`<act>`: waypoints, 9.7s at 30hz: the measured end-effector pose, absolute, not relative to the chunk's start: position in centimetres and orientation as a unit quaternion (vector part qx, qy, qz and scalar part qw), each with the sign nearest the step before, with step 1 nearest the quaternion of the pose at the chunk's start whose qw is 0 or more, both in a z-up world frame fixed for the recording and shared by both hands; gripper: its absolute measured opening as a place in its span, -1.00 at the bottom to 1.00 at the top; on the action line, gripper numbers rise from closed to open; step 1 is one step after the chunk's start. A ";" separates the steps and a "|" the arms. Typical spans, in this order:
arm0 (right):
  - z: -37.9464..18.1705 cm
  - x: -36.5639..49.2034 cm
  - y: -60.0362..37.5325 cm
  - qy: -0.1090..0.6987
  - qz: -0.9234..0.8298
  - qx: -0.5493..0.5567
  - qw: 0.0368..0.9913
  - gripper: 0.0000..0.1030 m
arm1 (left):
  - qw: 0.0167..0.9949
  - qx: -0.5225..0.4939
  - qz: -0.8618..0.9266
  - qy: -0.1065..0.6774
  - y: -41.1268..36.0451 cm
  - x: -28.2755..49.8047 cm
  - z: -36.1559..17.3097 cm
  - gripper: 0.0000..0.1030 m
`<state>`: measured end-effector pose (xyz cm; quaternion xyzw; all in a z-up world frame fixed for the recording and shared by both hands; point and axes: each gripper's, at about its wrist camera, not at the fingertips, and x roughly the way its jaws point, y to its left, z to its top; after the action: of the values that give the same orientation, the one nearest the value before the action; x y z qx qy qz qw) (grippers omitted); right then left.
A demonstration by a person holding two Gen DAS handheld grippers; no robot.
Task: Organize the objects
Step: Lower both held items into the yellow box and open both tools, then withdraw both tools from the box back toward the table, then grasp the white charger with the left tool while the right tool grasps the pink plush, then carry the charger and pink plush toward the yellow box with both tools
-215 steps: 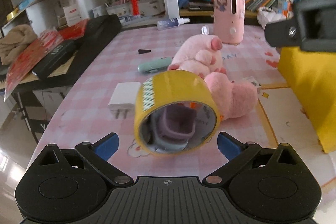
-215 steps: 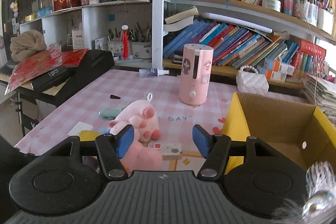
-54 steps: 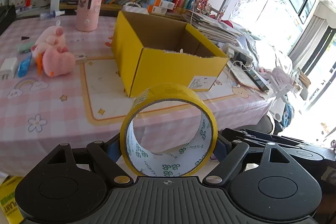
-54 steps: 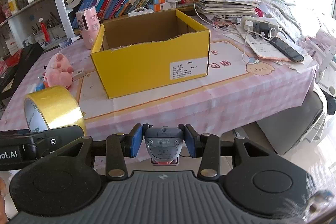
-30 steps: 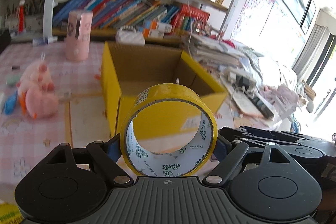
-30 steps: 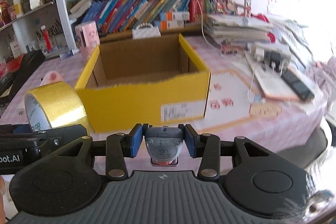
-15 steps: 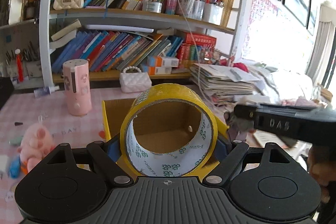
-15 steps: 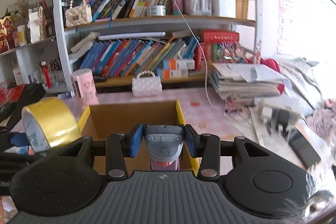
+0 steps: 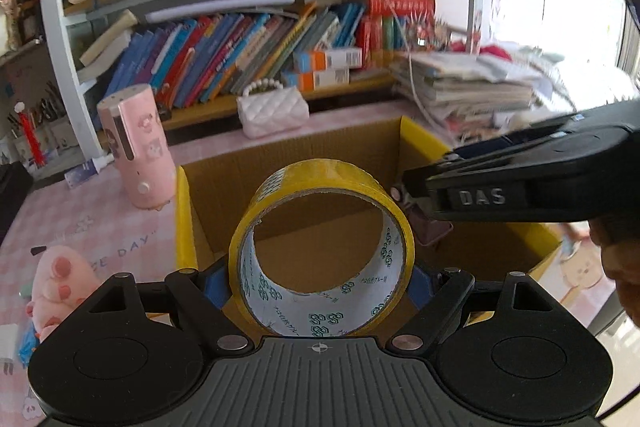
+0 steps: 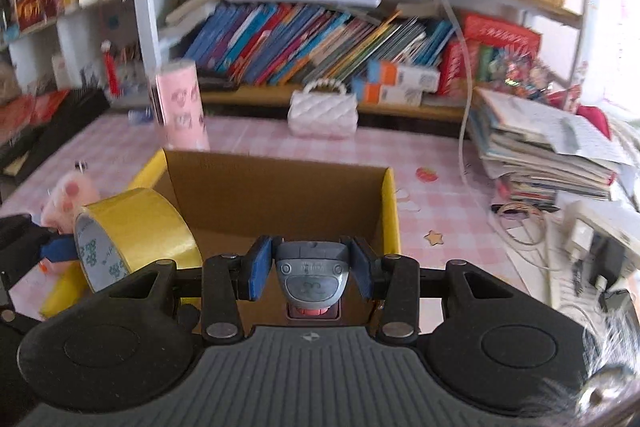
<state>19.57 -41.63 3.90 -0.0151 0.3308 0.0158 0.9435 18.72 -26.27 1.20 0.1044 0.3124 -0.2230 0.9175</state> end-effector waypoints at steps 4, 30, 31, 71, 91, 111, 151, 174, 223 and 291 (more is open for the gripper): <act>2.3 21.9 -41.7 0.359 0.036 -0.041 0.932 -0.21 | 0.911 0.119 -0.215 0.332 -27.0 19.7 0.1 0.65; -0.6 27.0 -41.3 0.410 0.084 -0.121 0.900 -0.21 | 0.900 0.148 -0.197 0.359 -28.4 21.3 -1.5 0.67; -0.5 26.9 -41.3 0.409 0.084 -0.120 0.901 -0.21 | 0.901 0.146 -0.198 0.357 -28.3 21.2 -1.5 0.68; 1.3 6.2 -33.0 0.346 -0.129 0.059 0.927 0.17 | 0.946 0.024 -0.121 0.299 -11.7 8.5 1.2 0.94; -0.7 1.8 -20.6 0.389 -0.058 0.021 0.919 0.42 | 0.929 0.039 -0.080 0.359 -2.6 3.1 -1.0 0.94; -0.3 0.8 -15.8 0.375 -0.029 0.010 0.926 0.54 | 0.934 0.033 -0.065 0.351 1.7 1.4 -0.5 0.94; -0.5 7.5 -12.7 0.368 0.013 0.021 0.929 0.73 | 0.938 0.014 -0.037 0.344 5.1 6.5 -1.0 0.94; -2.8 23.4 -11.4 0.389 0.109 -0.033 0.914 0.69 | 0.925 -0.013 0.051 0.376 6.2 20.2 -2.1 0.92; -1.9 24.5 -11.7 0.396 0.166 -0.041 0.902 0.23 | 0.913 -0.126 -0.006 0.388 7.3 22.0 -0.6 -0.19; -1.1 -3.3 -16.2 0.389 -0.048 0.061 0.918 0.23 | 0.878 -0.046 -0.231 0.417 1.6 0.7 -1.5 -0.19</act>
<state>-3.26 -16.21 -1.11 0.0614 0.3893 -0.0483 0.9178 0.71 1.60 -1.47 -0.0456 0.4174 -0.2306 0.8778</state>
